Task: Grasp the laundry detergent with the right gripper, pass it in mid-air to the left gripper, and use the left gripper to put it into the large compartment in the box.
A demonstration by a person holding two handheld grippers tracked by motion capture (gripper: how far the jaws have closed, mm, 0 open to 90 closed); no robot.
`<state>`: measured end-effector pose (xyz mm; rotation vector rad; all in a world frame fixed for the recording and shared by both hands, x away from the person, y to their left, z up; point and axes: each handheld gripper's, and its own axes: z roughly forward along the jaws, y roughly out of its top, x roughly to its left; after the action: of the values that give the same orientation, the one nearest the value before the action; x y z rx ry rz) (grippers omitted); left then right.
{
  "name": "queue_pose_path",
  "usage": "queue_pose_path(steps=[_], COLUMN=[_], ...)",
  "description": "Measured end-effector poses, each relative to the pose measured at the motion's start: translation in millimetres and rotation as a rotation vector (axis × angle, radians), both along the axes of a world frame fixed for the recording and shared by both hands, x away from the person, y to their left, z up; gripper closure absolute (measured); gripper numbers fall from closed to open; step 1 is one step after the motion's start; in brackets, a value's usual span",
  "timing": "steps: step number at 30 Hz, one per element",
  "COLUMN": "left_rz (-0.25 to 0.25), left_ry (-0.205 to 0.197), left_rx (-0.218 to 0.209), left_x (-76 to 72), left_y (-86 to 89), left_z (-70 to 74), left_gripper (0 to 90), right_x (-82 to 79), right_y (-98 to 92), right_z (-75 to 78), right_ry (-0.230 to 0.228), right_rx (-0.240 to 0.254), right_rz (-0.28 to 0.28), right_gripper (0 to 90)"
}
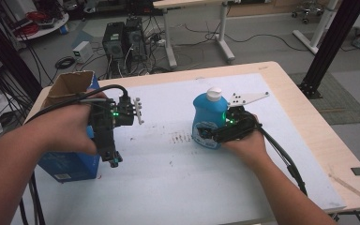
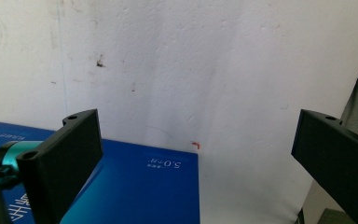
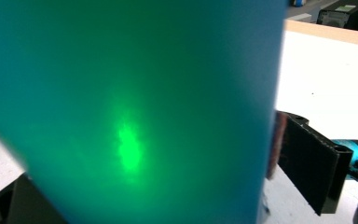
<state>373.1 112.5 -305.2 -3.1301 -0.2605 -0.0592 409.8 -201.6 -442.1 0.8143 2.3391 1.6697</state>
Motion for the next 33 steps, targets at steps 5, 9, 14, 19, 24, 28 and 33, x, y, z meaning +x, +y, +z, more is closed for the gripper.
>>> queue_pose_path(steps=[5, 9, 14, 19, 24, 28, 33], left_rz=[0.001, 0.003, 0.003, 0.004, 0.005, 0.003, 0.002], left_ry=[0.001, 0.001, 0.001, 0.0, -0.001, 0.0, 0.004], left_rx=[-0.001, -0.001, 0.0, 0.0, -0.004, 0.002, 0.002], left_x=[0.1, -0.2, -0.3, -0.2, -0.2, 0.5, 1.0], left_y=[0.0, -0.4, -0.6, -0.2, -0.2, -0.3, -0.9], left_z=[0.0, -0.1, -0.1, -0.3, -0.5, -0.6, -0.8], left_gripper=[1.8, 1.7, 1.7, 1.7, 1.7, 1.8, 1.8], right_x=[-0.9, -1.7, -2.6, -2.9, -3.2, -4.1, -4.9], right_y=[0.9, 1.2, 1.3, 1.4, 1.9, 2.0, 1.9], right_z=[0.0, 0.2, 0.9, 0.8, 0.5, 0.6, 0.8], right_ry=[-0.012, -0.014, -0.023, -0.028, -0.038, -0.046, -0.057], right_rx=[0.0, -0.001, 0.002, 0.0, -0.007, -0.011, -0.015], right_rz=[0.016, 0.016, 0.024, 0.028, 0.036, 0.032, 0.027], right_gripper=[25.5, 28.2, 32.0, 33.3, 35.4, 36.8, 37.9])
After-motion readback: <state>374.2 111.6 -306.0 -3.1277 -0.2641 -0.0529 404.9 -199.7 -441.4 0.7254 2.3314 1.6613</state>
